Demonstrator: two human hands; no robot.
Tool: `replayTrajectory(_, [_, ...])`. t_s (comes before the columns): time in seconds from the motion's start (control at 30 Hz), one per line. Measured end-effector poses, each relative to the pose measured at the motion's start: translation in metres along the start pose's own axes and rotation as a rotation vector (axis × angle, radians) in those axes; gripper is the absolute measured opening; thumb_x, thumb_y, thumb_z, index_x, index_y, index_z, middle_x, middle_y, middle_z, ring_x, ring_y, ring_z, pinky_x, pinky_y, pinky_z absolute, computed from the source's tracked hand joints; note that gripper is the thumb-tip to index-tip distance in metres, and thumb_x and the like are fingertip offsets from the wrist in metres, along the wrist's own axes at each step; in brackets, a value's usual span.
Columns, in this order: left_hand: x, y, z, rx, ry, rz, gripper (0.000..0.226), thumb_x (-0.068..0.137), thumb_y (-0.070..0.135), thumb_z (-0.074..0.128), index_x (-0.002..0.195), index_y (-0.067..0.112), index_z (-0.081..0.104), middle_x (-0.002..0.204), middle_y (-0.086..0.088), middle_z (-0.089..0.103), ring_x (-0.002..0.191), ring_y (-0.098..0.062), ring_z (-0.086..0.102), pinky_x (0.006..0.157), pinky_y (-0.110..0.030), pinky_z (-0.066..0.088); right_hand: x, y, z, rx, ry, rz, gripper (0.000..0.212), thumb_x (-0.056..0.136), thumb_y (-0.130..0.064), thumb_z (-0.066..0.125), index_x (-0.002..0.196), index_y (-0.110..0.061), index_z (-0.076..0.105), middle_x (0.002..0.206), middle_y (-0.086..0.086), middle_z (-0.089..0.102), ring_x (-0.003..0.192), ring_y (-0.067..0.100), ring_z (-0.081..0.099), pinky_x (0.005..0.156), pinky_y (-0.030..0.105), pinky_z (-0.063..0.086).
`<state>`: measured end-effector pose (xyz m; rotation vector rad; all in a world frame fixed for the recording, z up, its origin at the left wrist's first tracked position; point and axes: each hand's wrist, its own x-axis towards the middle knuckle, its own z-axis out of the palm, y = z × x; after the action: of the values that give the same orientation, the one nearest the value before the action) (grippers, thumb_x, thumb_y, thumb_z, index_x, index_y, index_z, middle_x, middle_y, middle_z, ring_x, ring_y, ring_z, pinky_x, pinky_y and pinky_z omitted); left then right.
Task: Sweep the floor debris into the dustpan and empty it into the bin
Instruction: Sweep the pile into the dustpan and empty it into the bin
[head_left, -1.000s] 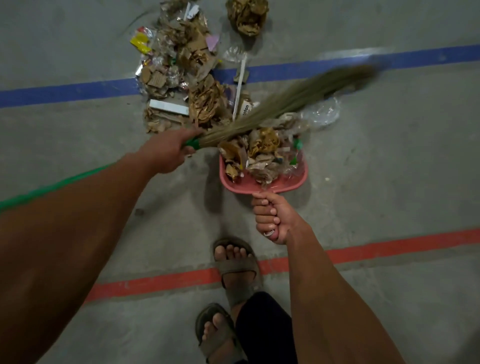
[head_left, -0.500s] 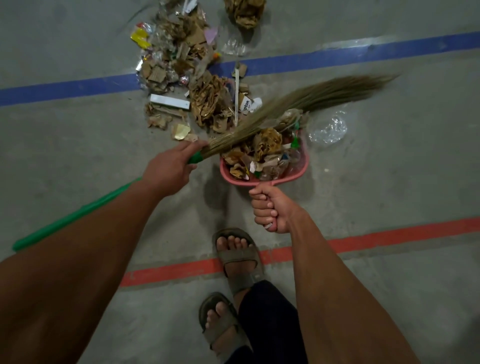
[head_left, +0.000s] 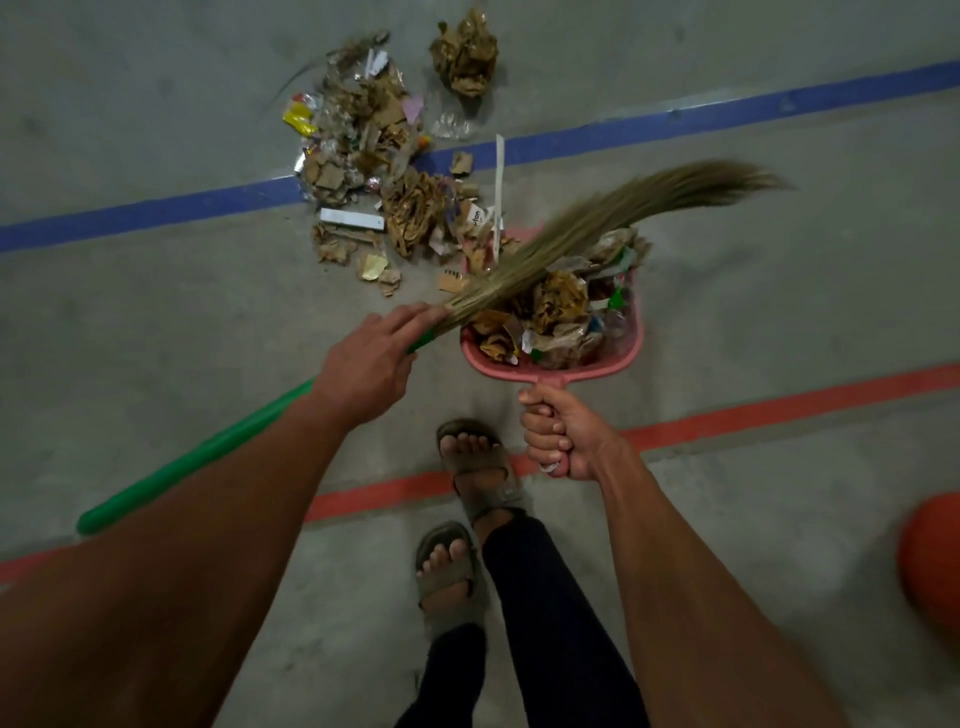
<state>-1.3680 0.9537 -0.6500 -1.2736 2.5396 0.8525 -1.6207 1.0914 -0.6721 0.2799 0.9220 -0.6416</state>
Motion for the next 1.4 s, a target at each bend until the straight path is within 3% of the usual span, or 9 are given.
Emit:
replayTrajectory(0.43, [-0.060, 0.117, -0.101, 0.135, -0.021, 0.296, 0.088, 0.095, 0.011, 0.056, 0.163, 0.041, 0.008, 0.168, 0.014, 0.020, 0.106, -0.027, 0.053, 0.070, -0.047, 0.058, -0.168, 0.032, 0.040, 0.120, -0.048, -0.222, 0.038, 0.096, -0.013, 0.046, 0.062, -0.021, 0.032, 0.039, -0.007, 0.021, 0.027, 0.006, 0.016, 0.033, 0.016, 0.015])
replayTrajectory(0.63, [-0.073, 0.176, -0.114, 0.196, -0.059, 0.435, 0.089, 0.094, 0.010, 0.057, 0.164, 0.038, 0.010, 0.168, 0.011, 0.021, 0.110, -0.028, 0.055, 0.067, -0.045, 0.059, -0.225, 0.060, 0.023, 0.254, -0.024, -0.330, 0.038, 0.096, -0.014, 0.048, 0.064, -0.021, 0.030, 0.039, -0.007, 0.021, 0.027, 0.006, 0.016, 0.030, 0.015, 0.017])
replayTrajectory(0.87, [-0.055, 0.269, -0.084, 0.255, -0.147, 0.581, 0.086, 0.096, 0.010, 0.056, 0.163, 0.039, 0.010, 0.167, 0.011, 0.024, 0.108, -0.026, 0.055, 0.064, -0.042, 0.058, -0.283, 0.096, -0.037, 0.407, 0.037, -0.470, 0.041, 0.093, -0.015, 0.053, 0.073, -0.024, 0.019, 0.040, -0.007, 0.022, 0.027, 0.005, 0.016, 0.030, 0.015, 0.020])
replayTrajectory(1.2, [-0.007, 0.443, -0.016, 0.291, -0.244, 0.768, 0.083, 0.097, 0.013, 0.051, 0.162, 0.042, 0.010, 0.166, 0.012, 0.025, 0.116, -0.027, 0.057, 0.067, -0.035, 0.057, -0.380, 0.118, -0.164, 0.600, 0.108, -0.621, 0.037, 0.094, -0.017, 0.054, 0.066, -0.022, 0.030, 0.040, -0.007, 0.023, 0.027, 0.005, 0.019, 0.029, 0.016, 0.023])
replayTrajectory(1.4, [0.014, 0.565, 0.023, 0.286, -0.250, 0.855, 0.083, 0.097, 0.014, 0.052, 0.162, 0.042, 0.010, 0.166, 0.014, 0.025, 0.119, -0.026, 0.055, 0.072, -0.040, 0.060, -0.463, 0.112, -0.243, 0.682, 0.128, -0.715, 0.035, 0.095, -0.017, 0.050, 0.065, -0.021, 0.032, 0.040, -0.007, 0.024, 0.027, 0.005, 0.020, 0.030, 0.015, 0.023])
